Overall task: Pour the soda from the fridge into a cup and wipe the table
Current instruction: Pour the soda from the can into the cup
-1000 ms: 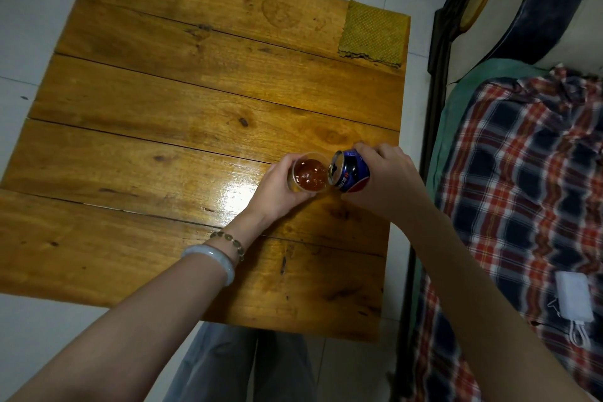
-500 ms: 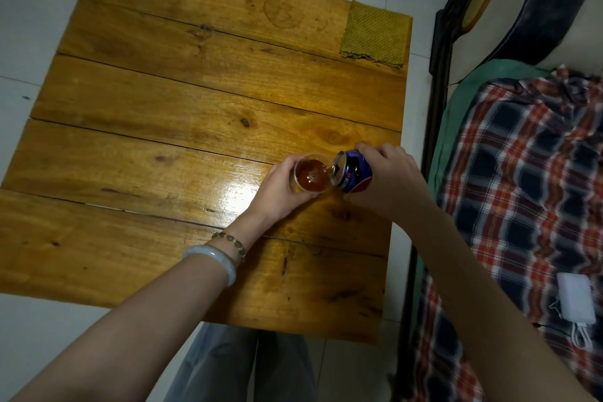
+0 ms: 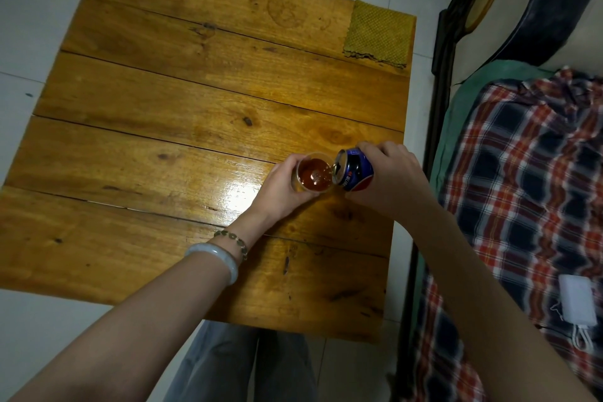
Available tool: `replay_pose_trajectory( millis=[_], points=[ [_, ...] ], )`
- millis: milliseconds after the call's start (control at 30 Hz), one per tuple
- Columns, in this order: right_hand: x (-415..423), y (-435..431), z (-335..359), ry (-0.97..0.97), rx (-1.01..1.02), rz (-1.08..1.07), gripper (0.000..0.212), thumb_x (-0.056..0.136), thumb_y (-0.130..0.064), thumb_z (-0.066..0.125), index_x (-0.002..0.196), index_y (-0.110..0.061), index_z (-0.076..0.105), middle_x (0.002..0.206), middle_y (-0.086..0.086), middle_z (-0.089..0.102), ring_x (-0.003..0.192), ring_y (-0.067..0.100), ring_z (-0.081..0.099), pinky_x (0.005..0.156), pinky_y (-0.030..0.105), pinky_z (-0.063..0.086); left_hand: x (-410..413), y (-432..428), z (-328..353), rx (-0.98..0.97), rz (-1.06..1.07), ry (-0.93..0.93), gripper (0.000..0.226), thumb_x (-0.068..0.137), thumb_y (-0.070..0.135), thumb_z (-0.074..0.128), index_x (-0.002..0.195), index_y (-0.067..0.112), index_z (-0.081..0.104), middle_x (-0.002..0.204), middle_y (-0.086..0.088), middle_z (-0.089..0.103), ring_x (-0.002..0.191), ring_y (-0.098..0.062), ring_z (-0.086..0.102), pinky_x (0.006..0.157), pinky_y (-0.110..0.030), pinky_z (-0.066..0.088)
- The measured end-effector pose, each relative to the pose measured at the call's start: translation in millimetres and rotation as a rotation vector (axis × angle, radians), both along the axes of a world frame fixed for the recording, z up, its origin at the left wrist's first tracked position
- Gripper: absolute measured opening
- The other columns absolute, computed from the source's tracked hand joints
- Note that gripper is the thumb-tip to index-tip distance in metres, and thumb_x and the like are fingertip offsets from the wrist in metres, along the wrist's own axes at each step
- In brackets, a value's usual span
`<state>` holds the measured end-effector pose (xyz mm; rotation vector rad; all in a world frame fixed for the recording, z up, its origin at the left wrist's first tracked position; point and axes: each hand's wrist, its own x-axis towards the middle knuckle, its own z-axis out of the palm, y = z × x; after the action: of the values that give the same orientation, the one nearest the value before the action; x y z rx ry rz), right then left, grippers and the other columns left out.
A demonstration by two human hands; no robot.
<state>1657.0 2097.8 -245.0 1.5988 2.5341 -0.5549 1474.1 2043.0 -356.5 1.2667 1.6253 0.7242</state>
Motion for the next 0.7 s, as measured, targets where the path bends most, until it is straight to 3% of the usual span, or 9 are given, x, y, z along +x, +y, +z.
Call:
replay_pose_trajectory(
  millis=[700],
  points=[
    [0.2, 0.8, -3.0, -0.006, 0.019, 0.015, 0.072, 0.067, -0.037, 0.076, 0.129, -0.013, 0.049, 0.110, 0.012, 0.054, 0.100, 0.026, 0.048, 0.083, 0.032, 0.033, 0.4, 2.3, -1.6, -0.040, 0.010, 0.008, 0.069, 0.067, 0.031, 0.083, 0.125, 0.024, 0.047, 0.127, 0.002, 0.054, 0.119, -0.012, 0.048, 0.101, -0.034, 0.043]
  ],
)
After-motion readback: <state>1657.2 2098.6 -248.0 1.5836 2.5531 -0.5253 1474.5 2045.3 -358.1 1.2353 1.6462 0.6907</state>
